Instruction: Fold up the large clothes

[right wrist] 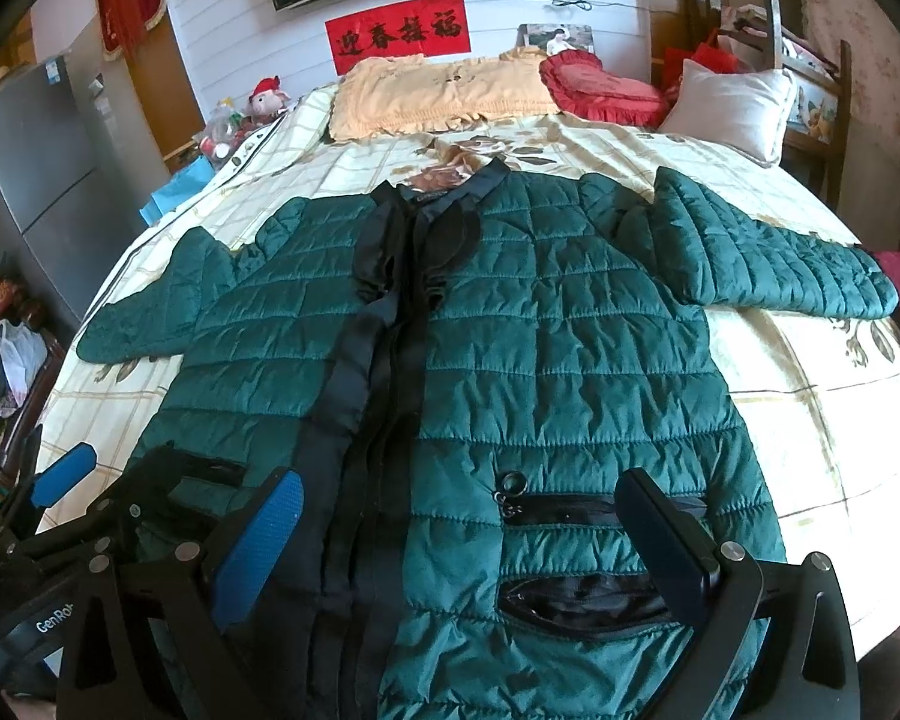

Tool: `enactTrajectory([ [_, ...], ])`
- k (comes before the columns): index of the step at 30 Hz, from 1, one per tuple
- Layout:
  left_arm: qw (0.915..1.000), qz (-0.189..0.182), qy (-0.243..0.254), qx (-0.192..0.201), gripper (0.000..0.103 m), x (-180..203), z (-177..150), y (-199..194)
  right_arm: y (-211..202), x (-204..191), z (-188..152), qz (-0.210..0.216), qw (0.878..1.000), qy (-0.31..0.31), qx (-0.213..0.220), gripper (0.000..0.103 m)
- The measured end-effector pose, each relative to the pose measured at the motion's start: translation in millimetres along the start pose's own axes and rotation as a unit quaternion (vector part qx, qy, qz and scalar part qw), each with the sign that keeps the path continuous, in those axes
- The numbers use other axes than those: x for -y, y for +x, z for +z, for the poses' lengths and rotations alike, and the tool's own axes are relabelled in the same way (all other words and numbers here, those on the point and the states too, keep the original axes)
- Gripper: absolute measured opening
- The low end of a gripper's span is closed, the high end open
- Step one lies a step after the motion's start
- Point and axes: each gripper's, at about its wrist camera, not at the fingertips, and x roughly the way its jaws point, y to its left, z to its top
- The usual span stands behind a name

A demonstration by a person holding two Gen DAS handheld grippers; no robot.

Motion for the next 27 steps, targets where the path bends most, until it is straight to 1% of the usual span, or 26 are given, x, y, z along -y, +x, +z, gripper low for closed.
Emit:
enactTrajectory([
  [4, 1.0000, 0.006, -0.007, 0.001, 0.103, -3.7, 5.8, -0.5, 5.0, -4.1, 4.5, -0.002, 1.000, -0.007, 0.002, 0.103],
  [7, 0.9997, 0.008, -0.022, -0.005, 0.103, -14.6, 13.6, 2.6, 9.8, -9.0, 9.9, -0.004, 1.000, -0.018, 0.003, 0.103],
  [13, 0.9984, 0.040, -0.040, 0.004, 0.103, -48.3, 34.2, 4.5, 21.3, -14.8, 23.4, 0.001, 1.000, -0.025, 0.004, 0.103],
  [18, 0.9957, 0.054, -0.073, -0.014, 0.103, -96.3, 52.8, 20.6, 31.9, -20.6, 31.5, 0.010, 1.000, -0.028, -0.002, 0.103],
  [22, 0.9901, 0.085, -0.111, -0.015, 0.103, -147.7, 66.8, 36.8, 36.9, -26.2, 34.6, 0.010, 0.999, -0.036, -0.004, 0.103],
  [23, 0.9872, 0.100, -0.124, -0.015, 0.103, -167.1, 72.0, 43.2, 38.1, -26.8, 35.2, 0.010, 0.999, -0.035, -0.006, 0.103],
  [25, 0.9826, 0.117, -0.143, -0.019, 0.103, -192.6, 78.7, 51.7, 42.3, -26.9, 35.3, 0.010, 0.999, -0.035, -0.011, 0.103],
  [27, 0.9763, 0.135, -0.168, -0.013, 0.103, -224.7, 86.4, 61.0, 45.8, -26.2, 34.7, 0.010, 0.999, -0.033, -0.017, 0.103],
])
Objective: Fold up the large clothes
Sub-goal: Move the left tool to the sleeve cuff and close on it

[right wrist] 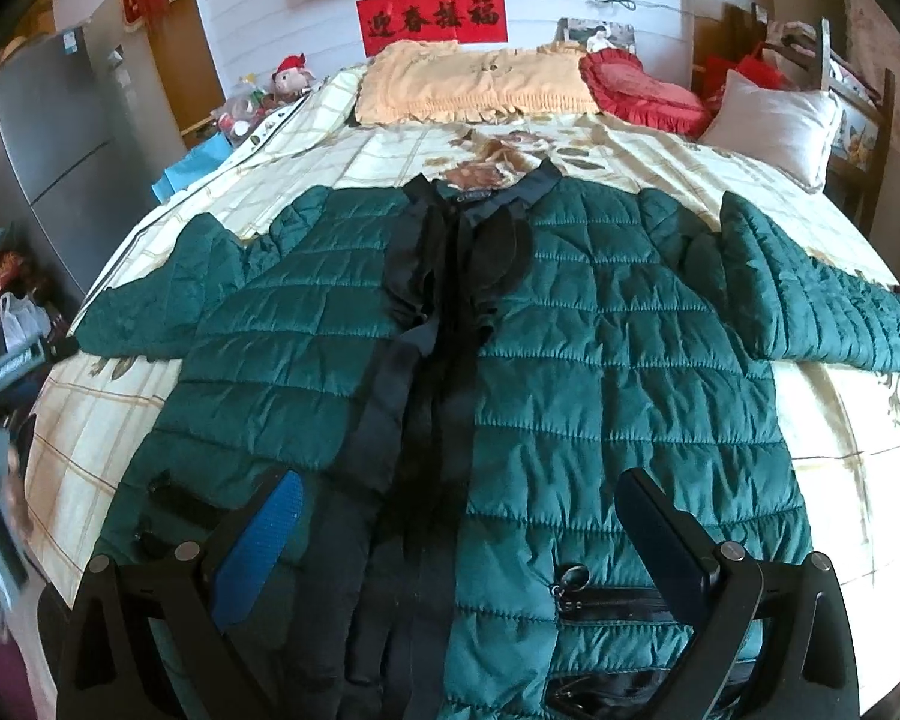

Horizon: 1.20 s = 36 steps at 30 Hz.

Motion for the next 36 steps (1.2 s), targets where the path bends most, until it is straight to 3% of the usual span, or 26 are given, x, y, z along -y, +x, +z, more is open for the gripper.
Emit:
enactTrajectory([
  [5, 0.9986, 0.037, -0.037, 0.008, 0.103, -46.4, 37.8, 42.6, 7.8, -0.6, 1.5, -0.004, 1.000, 0.001, -0.008, 0.103],
  [11, 0.9952, 0.038, -0.090, 0.008, 0.103, -86.8, 73.6, 88.7, 16.2, -3.3, 2.2, -0.011, 1.000, -0.005, -0.020, 0.103],
  [14, 0.9893, 0.030, -0.143, -0.006, 0.102, -108.1, 87.0, 114.0, 18.4, -3.0, 4.3, -0.010, 1.000, -0.002, -0.019, 0.103],
  [20, 0.9741, 0.029, -0.224, 0.005, 0.102, -133.2, 98.9, 138.4, 34.5, -11.4, 19.1, -0.023, 0.999, -0.025, -0.023, 0.103],
  [26, 0.9802, 0.055, -0.190, -0.011, 0.102, -128.3, 105.3, 157.4, 42.0, -14.2, 30.7, -0.018, 0.999, -0.018, -0.023, 0.103],
  [32, 0.9794, 0.059, -0.192, -0.018, 0.101, -128.7, 105.4, 170.5, 47.8, -12.2, 32.9, -0.020, 0.999, -0.014, -0.032, 0.103],
  [35, 0.9815, 0.066, -0.179, -0.019, 0.093, -123.9, 107.1, 173.6, 49.5, -9.9, 34.4, -0.021, 0.999, -0.006, -0.034, 0.103],
  [36, 0.9824, 0.066, -0.174, -0.016, 0.080, -122.7, 107.5, 173.5, 49.3, -9.5, 34.5, -0.020, 0.999, -0.004, -0.034, 0.103],
])
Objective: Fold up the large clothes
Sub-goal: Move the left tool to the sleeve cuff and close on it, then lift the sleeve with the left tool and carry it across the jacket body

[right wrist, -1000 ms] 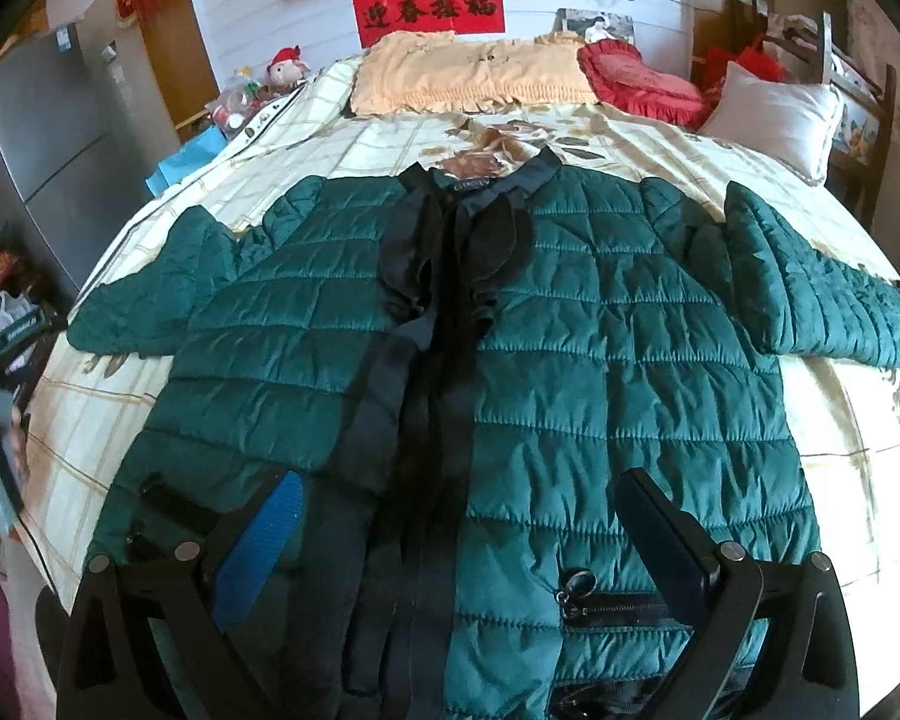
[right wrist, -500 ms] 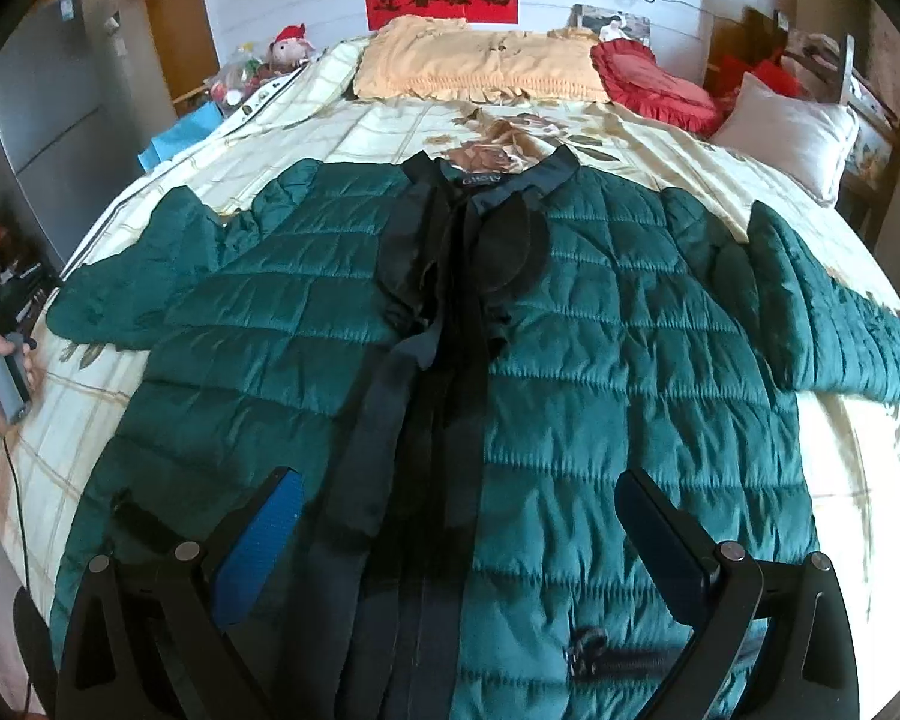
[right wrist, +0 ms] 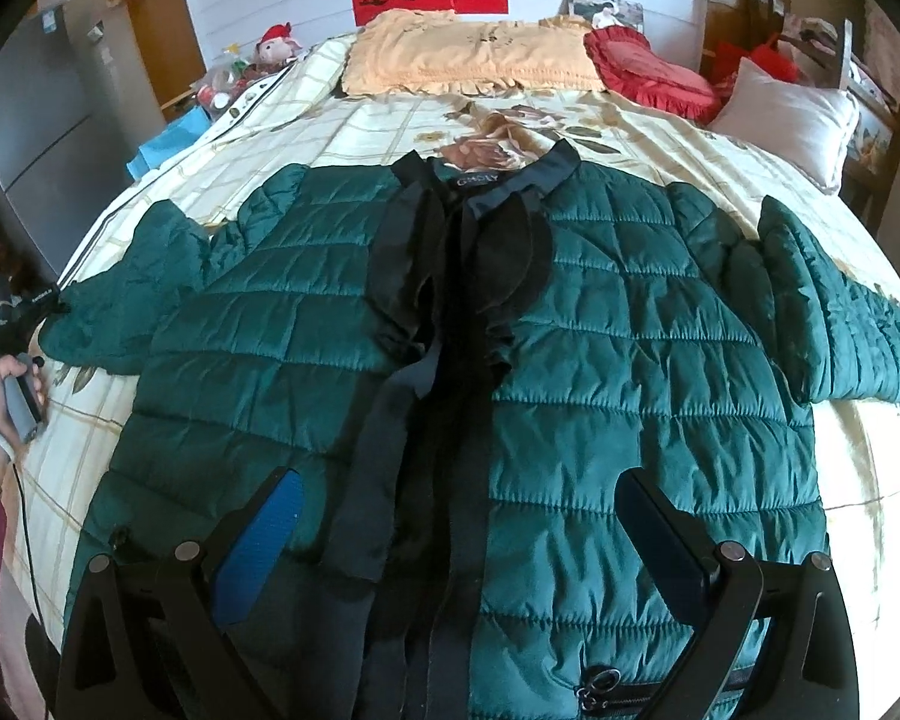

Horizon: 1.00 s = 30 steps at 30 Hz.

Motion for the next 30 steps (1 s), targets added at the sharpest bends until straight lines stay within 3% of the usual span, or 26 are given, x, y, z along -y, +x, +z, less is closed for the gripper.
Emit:
enactTrajectory([
  [1, 1.0000, -0.001, 0.007, 0.004, 0.066, 1.9, 0.2, -0.5, 0.2, 0.4, 0.0, 0.001, 1.000, 0.002, 0.000, 0.103],
  [6, 0.9997, -0.011, 0.020, 0.004, 0.026, 1.4, 3.5, -3.3, 1.2, 0.2, -1.7, 0.005, 1.000, 0.003, -0.004, 0.103],
  [9, 0.9995, -0.025, 0.014, 0.016, 0.015, -3.5, 5.3, -13.2, 1.3, 0.9, -4.0, 0.008, 1.000, 0.004, -0.005, 0.103],
  [13, 0.9982, -0.039, 0.033, 0.031, 0.009, -1.3, 5.1, -31.1, -0.2, 2.9, -6.4, 0.011, 1.000, 0.008, -0.006, 0.103],
  [22, 0.9878, -0.148, 0.032, 0.036, 0.007, 4.8, 0.4, -81.5, -10.0, 7.2, -14.1, 0.018, 1.000, 0.014, 0.000, 0.103],
  [30, 0.9789, -0.183, 0.079, 0.043, 0.007, 45.3, -22.8, -131.7, -18.2, 9.8, -22.7, 0.030, 0.999, 0.019, 0.003, 0.103],
])
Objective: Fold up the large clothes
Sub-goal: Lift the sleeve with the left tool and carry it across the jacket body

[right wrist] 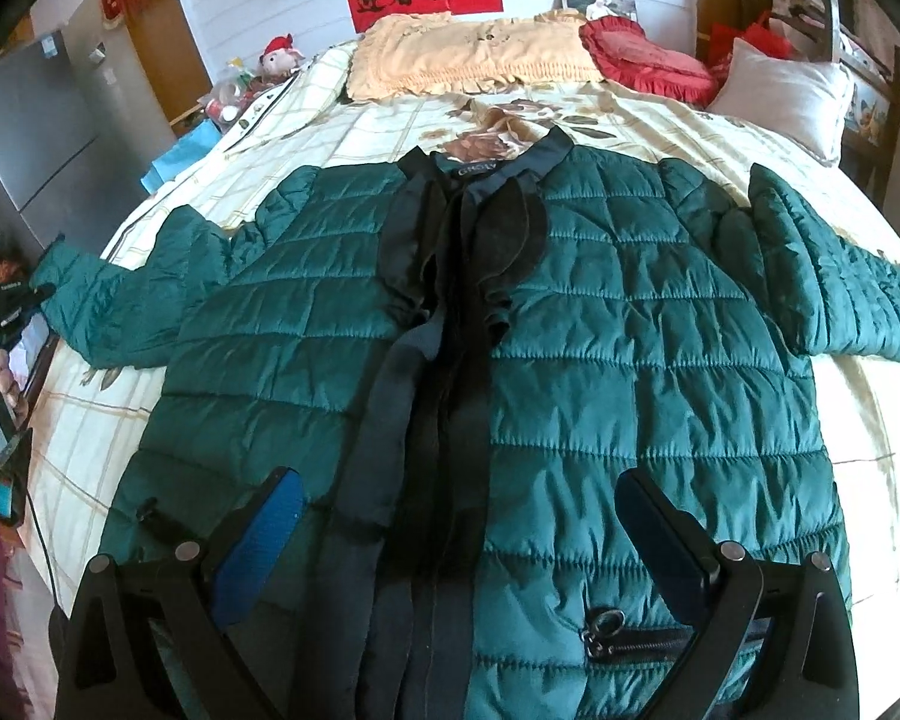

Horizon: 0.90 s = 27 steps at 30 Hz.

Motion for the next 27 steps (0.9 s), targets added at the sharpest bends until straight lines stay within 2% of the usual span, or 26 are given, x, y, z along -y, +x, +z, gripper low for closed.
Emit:
enactTrajectory([
  [7, 0.9977, -0.037, 0.056, -0.003, 0.007, 65.3, -22.0, -24.9, -8.8, 9.9, -7.4, 0.003, 1.000, 0.011, 0.002, 0.103],
  [13, 0.9925, -0.080, 0.091, -0.015, 0.007, 117.5, -40.8, -41.5, -18.9, 18.8, -10.4, 0.007, 1.000, 0.018, 0.013, 0.103],
  [27, 0.9731, -0.145, 0.166, -0.067, 0.007, 237.3, -106.5, -50.2, -30.8, 44.9, -18.8, 0.015, 0.998, 0.048, 0.022, 0.103],
])
